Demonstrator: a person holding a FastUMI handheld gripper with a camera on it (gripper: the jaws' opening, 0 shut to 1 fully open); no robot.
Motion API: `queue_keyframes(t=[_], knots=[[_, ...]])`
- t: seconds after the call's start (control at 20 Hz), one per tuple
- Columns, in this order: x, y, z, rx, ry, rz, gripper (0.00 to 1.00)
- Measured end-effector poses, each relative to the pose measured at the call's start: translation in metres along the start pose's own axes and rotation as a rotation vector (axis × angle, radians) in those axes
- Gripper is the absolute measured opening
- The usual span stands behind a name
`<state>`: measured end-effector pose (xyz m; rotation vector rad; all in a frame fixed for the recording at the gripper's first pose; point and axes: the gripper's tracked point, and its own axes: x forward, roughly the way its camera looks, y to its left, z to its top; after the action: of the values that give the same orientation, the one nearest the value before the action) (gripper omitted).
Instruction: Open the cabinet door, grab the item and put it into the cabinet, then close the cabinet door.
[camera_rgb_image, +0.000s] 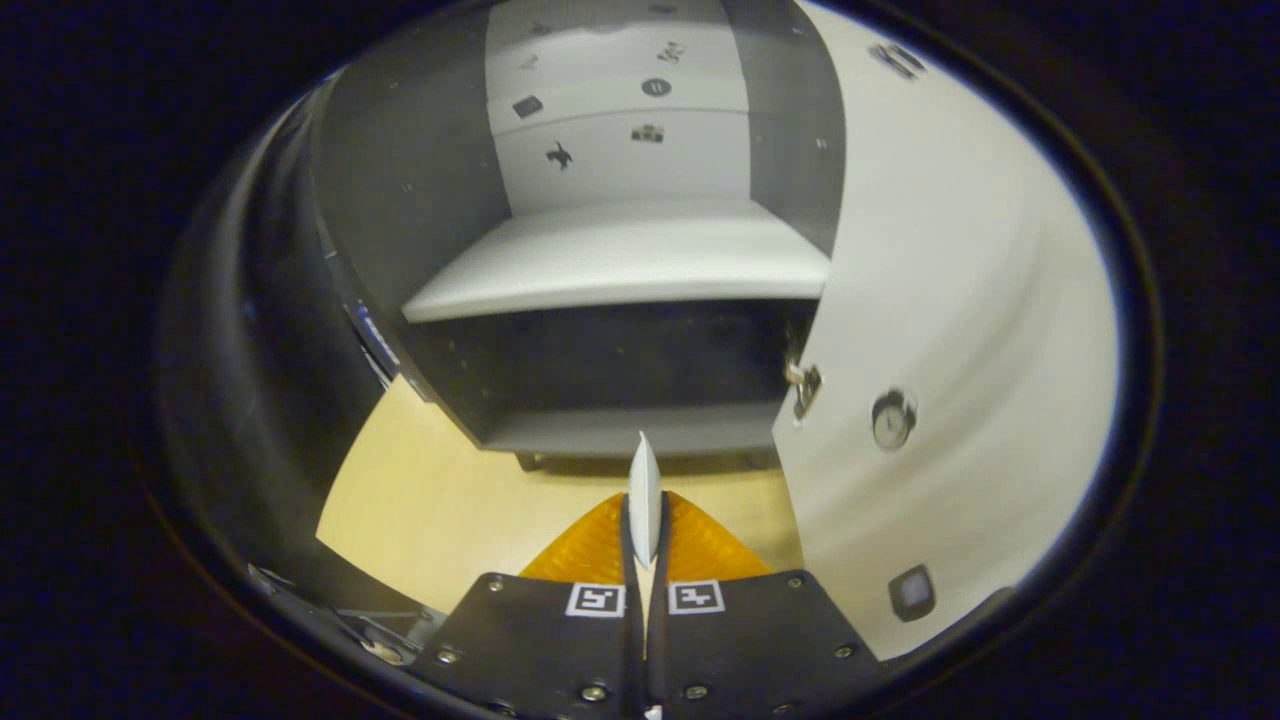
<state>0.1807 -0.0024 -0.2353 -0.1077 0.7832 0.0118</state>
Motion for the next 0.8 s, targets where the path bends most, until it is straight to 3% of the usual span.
queue_keyframes(t=[0.25, 0.45, 0.8], knots=[[-0.026, 0.021, 0.113, 0.012, -0.141, 0.045, 0.02], [-0.017, 0.021, 0.166, 0.090, -0.186, 0.049, 0.02], [0.022, -0.002, 0.188, 0.131, -0.133, -0.040, 0.02]])
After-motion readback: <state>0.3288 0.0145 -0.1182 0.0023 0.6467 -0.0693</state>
